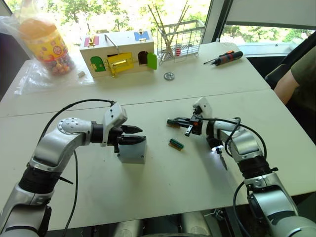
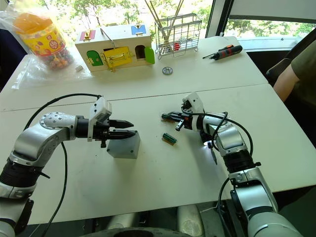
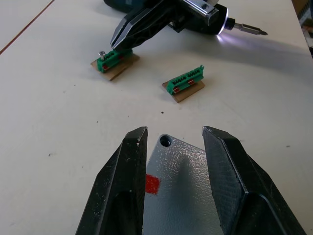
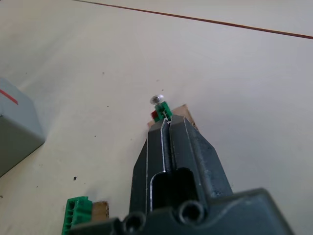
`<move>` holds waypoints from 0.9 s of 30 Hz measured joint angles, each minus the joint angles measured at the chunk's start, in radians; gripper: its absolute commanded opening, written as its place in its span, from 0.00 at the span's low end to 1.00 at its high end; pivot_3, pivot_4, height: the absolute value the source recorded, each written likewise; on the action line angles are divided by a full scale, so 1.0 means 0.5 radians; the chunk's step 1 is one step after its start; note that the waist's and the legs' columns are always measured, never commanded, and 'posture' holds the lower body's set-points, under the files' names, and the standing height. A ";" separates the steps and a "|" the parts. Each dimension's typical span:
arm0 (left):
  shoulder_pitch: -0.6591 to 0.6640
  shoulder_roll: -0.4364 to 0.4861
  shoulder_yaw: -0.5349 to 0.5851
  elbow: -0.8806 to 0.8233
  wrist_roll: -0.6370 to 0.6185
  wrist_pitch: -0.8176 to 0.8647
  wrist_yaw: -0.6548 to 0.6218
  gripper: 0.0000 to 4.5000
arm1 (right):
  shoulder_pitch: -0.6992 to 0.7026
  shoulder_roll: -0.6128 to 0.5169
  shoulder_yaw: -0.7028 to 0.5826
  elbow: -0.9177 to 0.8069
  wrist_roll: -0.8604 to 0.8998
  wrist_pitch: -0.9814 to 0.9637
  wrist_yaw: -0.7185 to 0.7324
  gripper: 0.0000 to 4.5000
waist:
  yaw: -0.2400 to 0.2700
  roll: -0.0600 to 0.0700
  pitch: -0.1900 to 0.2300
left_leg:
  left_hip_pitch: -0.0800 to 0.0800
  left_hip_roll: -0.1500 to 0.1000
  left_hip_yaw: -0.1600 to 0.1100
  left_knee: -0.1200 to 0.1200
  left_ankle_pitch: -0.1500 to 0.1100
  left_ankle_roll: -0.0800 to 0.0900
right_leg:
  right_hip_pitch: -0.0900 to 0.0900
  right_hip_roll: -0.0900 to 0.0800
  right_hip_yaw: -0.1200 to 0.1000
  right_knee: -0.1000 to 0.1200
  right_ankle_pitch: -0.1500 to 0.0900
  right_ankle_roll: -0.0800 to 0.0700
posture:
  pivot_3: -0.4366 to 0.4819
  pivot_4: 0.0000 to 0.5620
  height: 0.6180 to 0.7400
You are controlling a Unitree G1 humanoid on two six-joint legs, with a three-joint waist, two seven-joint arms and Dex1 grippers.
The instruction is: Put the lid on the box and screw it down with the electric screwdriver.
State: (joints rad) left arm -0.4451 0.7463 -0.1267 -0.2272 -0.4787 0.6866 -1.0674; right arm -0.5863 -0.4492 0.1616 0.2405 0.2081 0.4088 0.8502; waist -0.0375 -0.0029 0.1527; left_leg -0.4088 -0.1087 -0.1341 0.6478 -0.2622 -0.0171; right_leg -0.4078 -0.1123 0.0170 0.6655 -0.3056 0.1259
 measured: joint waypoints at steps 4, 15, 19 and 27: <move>0.012 -0.002 0.000 0.000 0.020 -0.001 0.001 0.40 | 0.000 0.014 -0.006 0.002 0.000 0.000 -0.002 0.02 | -0.003 0.000 0.000 | 0.000 0.000 0.000 0.000 0.000 0.000 | 0.000 0.000 0.000 0.000 0.000 0.000 | 0.48 0.27 1.00; 0.010 0.004 0.067 0.105 0.023 -0.010 0.005 0.40 | 0.001 0.004 -0.118 -0.292 0.085 0.173 -0.043 0.02 | -0.003 0.000 0.000 | 0.000 0.000 0.000 0.000 0.000 0.000 | 0.000 0.000 0.000 0.000 0.000 0.000 | 0.48 0.27 1.00; 0.009 0.043 0.148 0.134 0.014 0.003 0.009 0.40 | 0.001 -0.004 -0.140 -0.519 0.164 0.341 -0.059 0.02 | -0.004 0.000 0.000 | 0.000 0.000 0.000 -0.001 0.000 0.000 | -0.001 0.000 0.000 0.000 0.000 0.000 | 0.48 0.27 1.00; 0.229 0.274 0.324 0.023 -0.074 0.104 -0.039 0.40 | 0.065 0.156 0.080 -0.988 0.337 0.622 -0.073 0.02 | -0.007 0.000 0.000 | -0.001 0.001 -0.002 -0.003 0.000 0.000 | -0.002 0.000 0.001 0.001 0.000 0.000 | 0.48 0.27 1.00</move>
State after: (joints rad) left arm -0.3306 0.8834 0.0351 -0.2156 -0.5160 0.7385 -1.0871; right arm -0.5540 -0.3713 0.2017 -0.2533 0.3765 0.7198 0.8138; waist -0.0409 -0.0027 0.1527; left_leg -0.4090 -0.1082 -0.1353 0.6464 -0.2622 -0.0170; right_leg -0.4089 -0.1123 0.0177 0.6659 -0.3056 0.1259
